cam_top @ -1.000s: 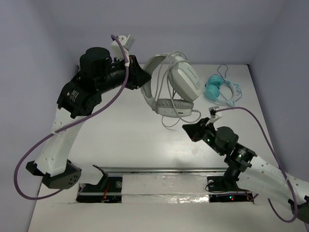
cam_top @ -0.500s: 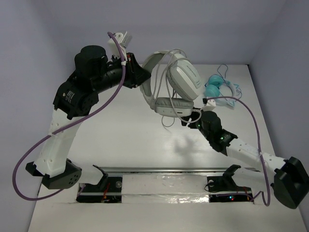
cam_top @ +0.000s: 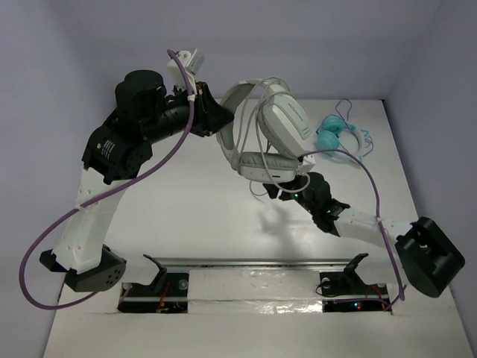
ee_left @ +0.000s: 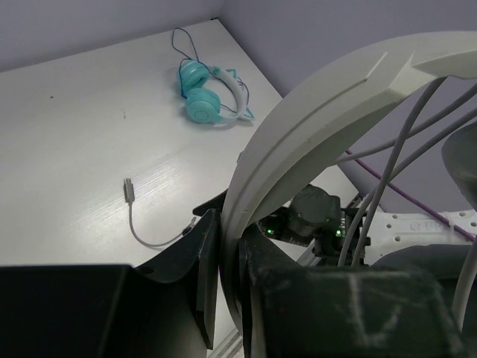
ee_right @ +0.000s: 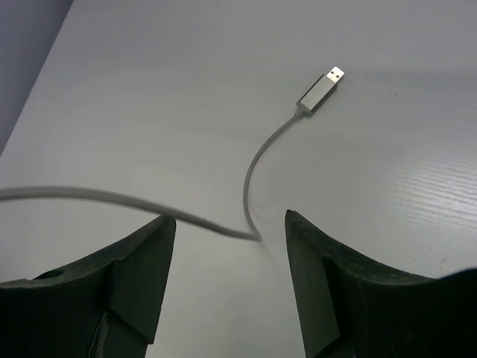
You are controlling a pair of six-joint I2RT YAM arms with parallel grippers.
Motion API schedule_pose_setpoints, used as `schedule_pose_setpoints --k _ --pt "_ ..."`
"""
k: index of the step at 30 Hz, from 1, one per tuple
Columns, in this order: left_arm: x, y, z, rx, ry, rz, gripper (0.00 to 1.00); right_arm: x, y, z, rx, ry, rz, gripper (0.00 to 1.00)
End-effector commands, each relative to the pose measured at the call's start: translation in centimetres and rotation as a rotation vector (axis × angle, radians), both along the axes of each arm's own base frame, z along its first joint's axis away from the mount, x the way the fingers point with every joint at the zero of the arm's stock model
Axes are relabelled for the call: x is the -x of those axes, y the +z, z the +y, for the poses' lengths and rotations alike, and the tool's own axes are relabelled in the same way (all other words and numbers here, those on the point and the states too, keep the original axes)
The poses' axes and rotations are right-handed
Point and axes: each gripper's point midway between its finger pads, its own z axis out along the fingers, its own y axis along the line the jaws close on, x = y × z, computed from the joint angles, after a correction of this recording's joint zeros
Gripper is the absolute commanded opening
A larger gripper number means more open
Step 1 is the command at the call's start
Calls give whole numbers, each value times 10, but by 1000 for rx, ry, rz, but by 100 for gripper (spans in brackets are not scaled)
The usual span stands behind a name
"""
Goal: Wrap the headphones
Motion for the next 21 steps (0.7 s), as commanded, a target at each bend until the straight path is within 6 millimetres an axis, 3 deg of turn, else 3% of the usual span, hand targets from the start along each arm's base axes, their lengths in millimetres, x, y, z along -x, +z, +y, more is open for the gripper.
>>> schedule_pose_setpoints --k 1,4,6,8,11,14,15,16,18,21 --pt "19 51 4 139 -28 -109 0 -30 23 2 -5 -78 -95 67" --pt "18 50 4 135 -29 -105 0 -37 13 8 -9 -80 -88 65" --pt "15 46 2 132 -27 -98 0 -37 21 25 -54 -9 -110 64" --pt "14 45 0 136 -26 -92 0 -37 16 39 -78 47 -101 62" --pt "11 45 0 143 -18 -90 0 -37 16 52 -128 95 -109 45" --pt "7 47 -1 147 -8 -90 0 -33 19 58 -163 126 -124 19" --pt "3 49 0 149 13 -92 0 -30 19 56 -174 127 -129 5" --pt "0 49 1 147 25 -92 0 -27 18 55 -188 129 -123 0" --pt "-9 46 1 147 64 -86 0 -15 28 56 -221 150 -131 0" --pt "-35 46 5 148 168 -99 0 12 24 52 -199 153 -74 0"
